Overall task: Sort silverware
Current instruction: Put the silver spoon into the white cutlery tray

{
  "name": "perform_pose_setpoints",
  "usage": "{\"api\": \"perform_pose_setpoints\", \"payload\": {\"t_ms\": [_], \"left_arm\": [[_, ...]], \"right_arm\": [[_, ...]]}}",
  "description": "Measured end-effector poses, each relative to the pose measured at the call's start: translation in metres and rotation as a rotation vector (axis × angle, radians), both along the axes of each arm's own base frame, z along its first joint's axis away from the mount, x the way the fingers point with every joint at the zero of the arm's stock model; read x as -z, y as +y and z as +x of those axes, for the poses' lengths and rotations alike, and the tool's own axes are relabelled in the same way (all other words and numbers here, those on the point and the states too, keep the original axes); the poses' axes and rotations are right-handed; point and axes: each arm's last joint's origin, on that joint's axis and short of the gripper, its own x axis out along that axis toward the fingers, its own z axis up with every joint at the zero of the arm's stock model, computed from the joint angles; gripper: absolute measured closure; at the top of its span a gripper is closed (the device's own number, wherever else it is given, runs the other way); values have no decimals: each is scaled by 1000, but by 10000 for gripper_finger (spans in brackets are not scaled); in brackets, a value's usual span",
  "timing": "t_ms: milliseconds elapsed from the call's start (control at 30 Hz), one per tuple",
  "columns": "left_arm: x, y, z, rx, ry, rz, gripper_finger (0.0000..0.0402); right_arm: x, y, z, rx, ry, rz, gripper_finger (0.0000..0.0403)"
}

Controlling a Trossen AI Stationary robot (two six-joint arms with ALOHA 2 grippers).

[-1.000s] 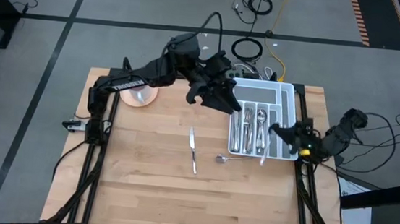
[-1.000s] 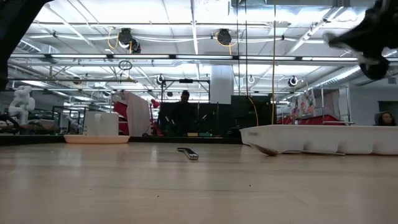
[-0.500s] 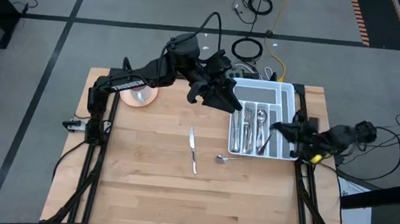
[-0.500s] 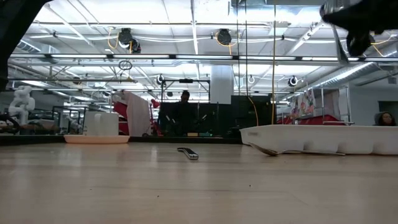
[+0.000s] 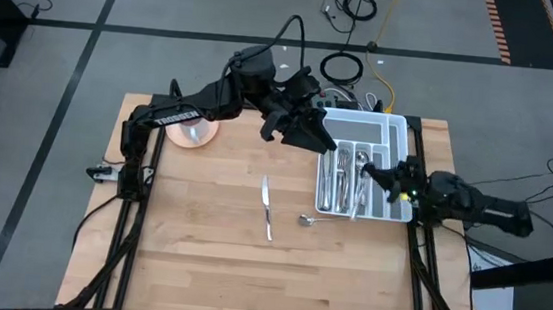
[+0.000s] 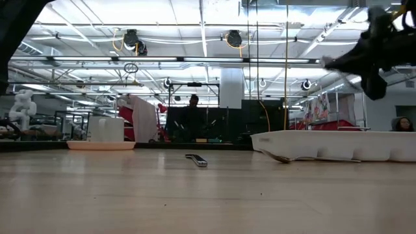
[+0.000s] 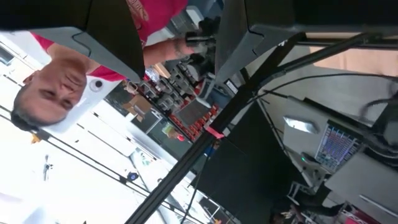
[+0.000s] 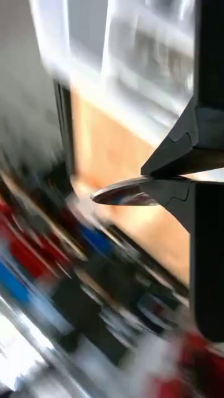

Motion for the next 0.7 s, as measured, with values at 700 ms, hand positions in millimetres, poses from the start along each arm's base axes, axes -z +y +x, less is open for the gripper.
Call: {"api": "perform_pose_setpoints", "payload": {"t_ms": [700], "left_arm": [[1, -1, -1, 63, 4, 13, 204]], "right_arm": [[21, -48, 6, 79, 388, 202, 403]]}}
